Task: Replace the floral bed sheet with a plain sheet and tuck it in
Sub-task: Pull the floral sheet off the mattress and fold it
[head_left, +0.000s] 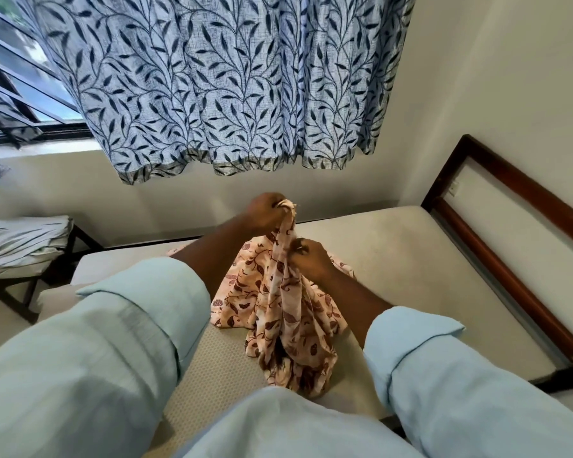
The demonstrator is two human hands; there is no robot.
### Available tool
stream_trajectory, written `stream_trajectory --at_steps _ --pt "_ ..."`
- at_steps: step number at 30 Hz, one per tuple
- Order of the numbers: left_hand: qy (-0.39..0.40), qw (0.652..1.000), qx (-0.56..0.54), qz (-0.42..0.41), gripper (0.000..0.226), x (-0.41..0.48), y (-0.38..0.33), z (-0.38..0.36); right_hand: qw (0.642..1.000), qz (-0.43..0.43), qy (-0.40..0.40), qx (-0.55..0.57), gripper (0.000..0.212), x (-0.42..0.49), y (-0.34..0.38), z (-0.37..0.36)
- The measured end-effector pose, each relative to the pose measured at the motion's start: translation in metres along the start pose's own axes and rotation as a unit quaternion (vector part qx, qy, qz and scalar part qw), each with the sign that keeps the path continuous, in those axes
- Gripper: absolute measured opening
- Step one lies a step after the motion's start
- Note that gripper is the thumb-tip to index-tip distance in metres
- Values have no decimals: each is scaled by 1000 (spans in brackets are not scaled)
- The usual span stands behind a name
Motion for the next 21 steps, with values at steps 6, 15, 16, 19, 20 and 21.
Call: stream_trajectory --at_steps 6,15,16,19,20,21 --pt "-22 999 -24 -3 17 -1 1 11 1000 7 -11 -18 27 1 -3 5" --pt "-54 997 -58 11 20 5 1 28 994 8 38 -103 54 0 -11 -12" --pt "-62 996 -62 12 21 6 1 32 994 8 30 -103 40 1 -13 -9" --pt "-79 993 -82 34 24 7 9 41 997 -11 -12 -80 20 5 -18 7" --pt "-85 992 -83 41 24 8 12 43 996 -13 -31 -81 18 6 -18 15" --pt "-90 991 -82 49 23 8 17 44 995 -12 -47 -87 18 7 -18 23"
Point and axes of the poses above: each hand's wrist, its own x-axis towards the middle knuckle, its own z-axis out of the back of the hand, y = z × x, the point moved 10 cm from there along x, towards the middle knuckle, and after that the axes turned 14 degrees about z, right-handed, at the moved point
